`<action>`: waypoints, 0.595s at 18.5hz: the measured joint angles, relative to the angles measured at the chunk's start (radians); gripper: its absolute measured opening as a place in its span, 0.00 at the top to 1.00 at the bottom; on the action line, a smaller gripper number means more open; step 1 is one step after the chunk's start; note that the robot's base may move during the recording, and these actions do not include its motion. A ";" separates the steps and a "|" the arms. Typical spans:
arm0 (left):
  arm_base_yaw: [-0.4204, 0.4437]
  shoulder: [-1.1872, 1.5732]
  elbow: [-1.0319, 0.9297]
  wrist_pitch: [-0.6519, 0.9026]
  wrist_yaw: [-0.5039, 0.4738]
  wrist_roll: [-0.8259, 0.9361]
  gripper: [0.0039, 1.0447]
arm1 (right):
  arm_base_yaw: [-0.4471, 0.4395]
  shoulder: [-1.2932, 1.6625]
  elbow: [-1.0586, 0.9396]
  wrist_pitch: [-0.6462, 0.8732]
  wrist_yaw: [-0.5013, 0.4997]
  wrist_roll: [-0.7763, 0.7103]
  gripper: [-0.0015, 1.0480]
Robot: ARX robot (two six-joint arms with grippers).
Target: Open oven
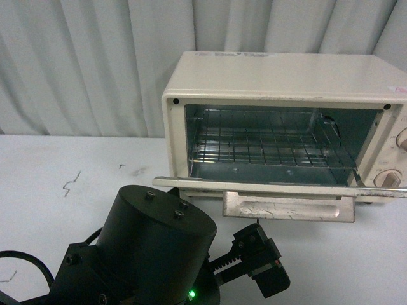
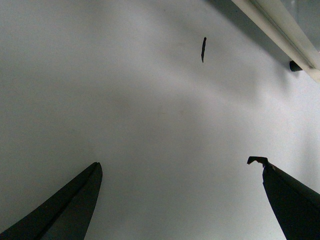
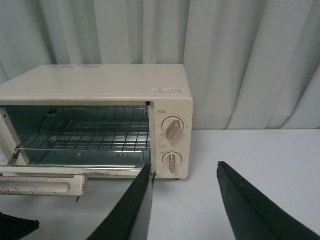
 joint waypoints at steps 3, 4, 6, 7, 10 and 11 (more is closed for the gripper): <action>0.000 0.000 0.000 0.000 0.000 0.000 0.06 | 0.000 0.000 0.000 0.000 0.000 0.000 0.35; 0.000 0.000 0.000 0.000 0.000 0.000 0.06 | 0.000 0.000 0.000 0.000 0.000 0.000 0.26; 0.000 0.000 0.000 0.000 0.000 0.000 0.06 | 0.000 0.000 0.000 0.000 0.000 0.000 0.11; 0.000 0.000 0.000 0.000 0.000 0.000 0.06 | 0.000 0.000 0.000 0.000 0.000 0.000 0.07; 0.000 0.000 0.000 0.000 0.000 0.000 0.06 | 0.000 0.000 0.000 0.000 0.000 0.000 0.04; 0.000 0.000 0.000 0.000 0.000 0.000 0.06 | 0.000 0.000 0.000 0.000 0.000 0.000 0.04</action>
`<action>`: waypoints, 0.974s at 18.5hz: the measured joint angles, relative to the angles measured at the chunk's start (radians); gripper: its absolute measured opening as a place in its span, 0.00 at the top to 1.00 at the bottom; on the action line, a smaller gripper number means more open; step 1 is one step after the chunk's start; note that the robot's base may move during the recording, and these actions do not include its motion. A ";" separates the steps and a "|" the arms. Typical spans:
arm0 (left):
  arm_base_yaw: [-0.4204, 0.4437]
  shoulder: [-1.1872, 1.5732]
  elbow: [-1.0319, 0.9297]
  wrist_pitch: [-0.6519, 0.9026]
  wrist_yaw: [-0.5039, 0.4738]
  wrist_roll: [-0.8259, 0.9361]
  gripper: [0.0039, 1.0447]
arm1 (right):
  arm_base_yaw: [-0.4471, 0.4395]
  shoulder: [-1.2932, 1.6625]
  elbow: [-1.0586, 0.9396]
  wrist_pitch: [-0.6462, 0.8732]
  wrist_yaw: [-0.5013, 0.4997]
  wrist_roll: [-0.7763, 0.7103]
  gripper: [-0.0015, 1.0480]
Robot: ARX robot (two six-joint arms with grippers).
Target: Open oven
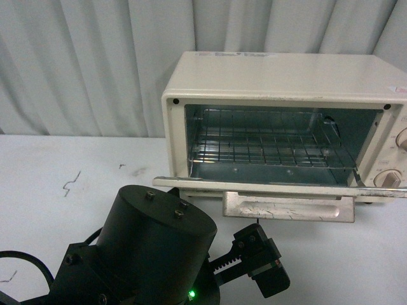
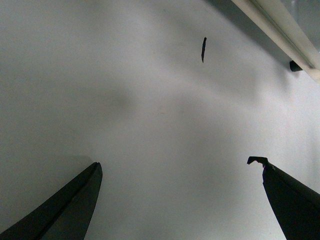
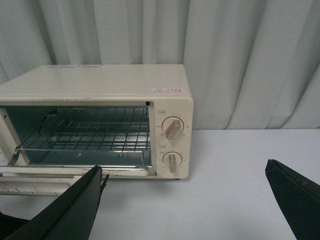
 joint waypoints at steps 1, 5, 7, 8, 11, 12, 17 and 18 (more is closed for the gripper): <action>0.000 0.000 0.000 0.000 0.000 0.000 0.06 | 0.000 0.000 0.000 0.000 0.000 0.000 0.07; 0.000 0.000 0.000 0.000 0.000 0.000 0.06 | 0.000 0.000 0.000 0.000 0.000 0.000 0.06; -0.051 0.006 -0.038 0.078 -0.545 0.117 0.06 | 0.000 0.000 0.000 0.000 0.000 0.000 0.06; -0.012 -0.030 -0.095 0.157 -0.469 0.111 0.06 | 0.000 0.000 0.000 0.000 0.000 0.000 0.06; 0.000 -0.048 -0.157 0.235 -0.328 0.103 0.06 | 0.000 0.000 0.000 0.000 0.000 0.000 0.06; 0.004 -0.051 -0.167 0.246 -0.313 0.103 0.06 | 0.000 0.000 0.000 0.000 0.000 0.000 0.06; 0.019 -0.060 -0.200 0.290 -0.248 0.106 0.06 | 0.000 0.000 0.000 0.000 0.000 0.000 0.06; 0.026 -0.064 -0.208 0.301 -0.227 0.111 0.06 | 0.000 0.000 0.000 0.000 0.000 0.000 0.06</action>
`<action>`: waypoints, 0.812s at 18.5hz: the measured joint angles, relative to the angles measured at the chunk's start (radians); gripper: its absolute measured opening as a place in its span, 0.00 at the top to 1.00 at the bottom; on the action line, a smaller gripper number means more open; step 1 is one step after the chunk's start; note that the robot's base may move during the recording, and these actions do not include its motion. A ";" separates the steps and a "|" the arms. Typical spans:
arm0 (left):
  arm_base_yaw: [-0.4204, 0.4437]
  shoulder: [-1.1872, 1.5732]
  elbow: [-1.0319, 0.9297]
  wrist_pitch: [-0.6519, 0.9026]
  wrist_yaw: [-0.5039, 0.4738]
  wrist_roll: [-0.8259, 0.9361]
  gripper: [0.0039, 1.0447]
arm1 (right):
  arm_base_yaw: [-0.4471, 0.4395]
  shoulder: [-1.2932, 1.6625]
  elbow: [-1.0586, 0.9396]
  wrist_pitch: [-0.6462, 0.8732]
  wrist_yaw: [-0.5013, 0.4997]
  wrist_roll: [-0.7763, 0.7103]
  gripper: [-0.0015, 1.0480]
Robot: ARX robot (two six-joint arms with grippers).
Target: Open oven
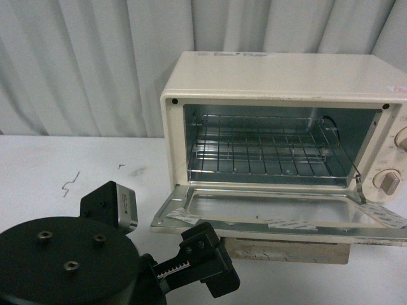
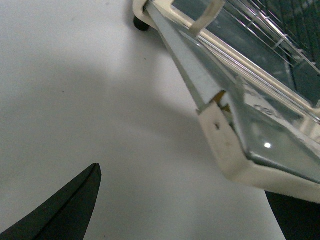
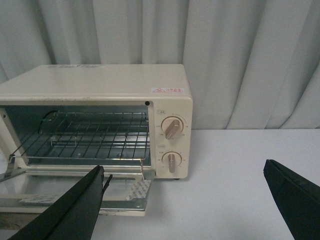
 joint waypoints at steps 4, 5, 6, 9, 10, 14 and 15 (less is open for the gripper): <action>0.092 -0.055 -0.076 0.061 0.135 0.031 0.06 | 0.000 0.000 0.000 0.000 0.000 0.000 0.06; 0.140 -0.090 -0.103 0.048 0.183 0.043 0.06 | 0.000 0.000 0.000 0.000 0.000 0.000 0.06; 0.192 -0.149 -0.135 0.018 0.241 0.070 0.06 | 0.000 0.000 0.000 0.000 0.000 0.000 0.06; 0.313 -0.335 -0.183 -0.095 0.341 0.159 0.06 | 0.000 0.000 0.000 0.000 0.000 0.000 0.06; 0.346 -0.396 -0.185 -0.128 0.357 0.178 0.06 | 0.000 0.000 0.000 0.000 0.000 0.000 0.06; 0.402 -0.539 -0.188 -0.201 0.359 0.230 0.06 | 0.000 0.000 0.000 0.000 0.000 0.000 0.06; 0.402 -0.554 -0.187 -0.219 0.349 0.250 0.06 | 0.000 0.000 0.000 0.000 0.000 0.000 0.06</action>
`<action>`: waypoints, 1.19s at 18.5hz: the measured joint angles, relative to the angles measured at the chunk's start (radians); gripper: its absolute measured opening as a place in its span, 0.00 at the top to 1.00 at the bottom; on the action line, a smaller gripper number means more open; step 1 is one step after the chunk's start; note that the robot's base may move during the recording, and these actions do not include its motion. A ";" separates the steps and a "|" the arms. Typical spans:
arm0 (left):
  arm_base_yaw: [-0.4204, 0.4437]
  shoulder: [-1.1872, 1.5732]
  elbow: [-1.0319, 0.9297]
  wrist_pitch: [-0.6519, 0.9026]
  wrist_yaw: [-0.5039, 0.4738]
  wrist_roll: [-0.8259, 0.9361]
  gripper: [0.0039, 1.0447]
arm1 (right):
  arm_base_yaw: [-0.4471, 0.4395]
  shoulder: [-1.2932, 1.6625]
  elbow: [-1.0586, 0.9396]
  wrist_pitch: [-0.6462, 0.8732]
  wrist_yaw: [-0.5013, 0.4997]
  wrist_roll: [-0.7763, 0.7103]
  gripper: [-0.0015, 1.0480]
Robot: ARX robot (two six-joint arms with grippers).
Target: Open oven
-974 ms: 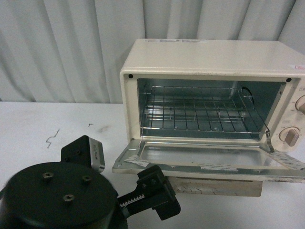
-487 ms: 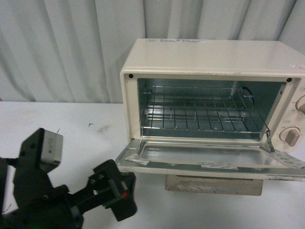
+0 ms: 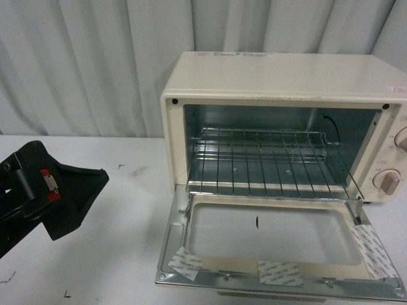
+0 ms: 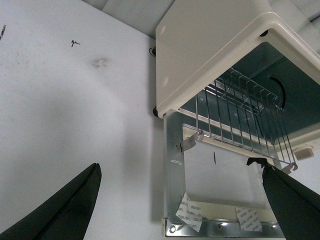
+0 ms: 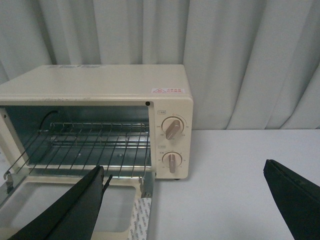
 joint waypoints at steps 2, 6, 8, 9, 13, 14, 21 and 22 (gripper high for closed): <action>0.002 -0.035 0.009 -0.045 -0.021 0.027 0.06 | 0.000 0.000 0.000 0.000 0.000 0.000 0.06; 0.043 -0.032 -0.156 0.430 -0.309 0.450 0.43 | 0.000 0.001 0.000 -0.001 0.002 0.000 0.06; 0.085 -0.188 -0.181 0.358 -0.273 0.543 0.66 | 0.000 0.001 0.000 0.000 0.000 0.000 0.06; 0.101 -0.245 -0.213 0.293 -0.251 0.559 0.78 | 0.000 0.001 0.000 0.000 0.000 0.000 0.06; 0.161 -0.599 -0.224 -0.011 -0.196 0.575 0.99 | 0.000 0.001 0.000 0.000 0.000 0.000 0.06; 0.207 -0.656 -0.233 -0.067 -0.126 0.576 0.99 | 0.000 0.001 0.000 0.000 0.000 0.000 0.06; 0.251 -0.883 -0.253 -0.267 -0.100 0.576 0.99 | 0.000 0.001 0.000 0.000 0.000 0.000 0.06; 0.251 -0.896 -0.253 -0.280 -0.100 0.576 0.99 | 0.000 0.001 0.000 0.000 0.000 0.000 0.06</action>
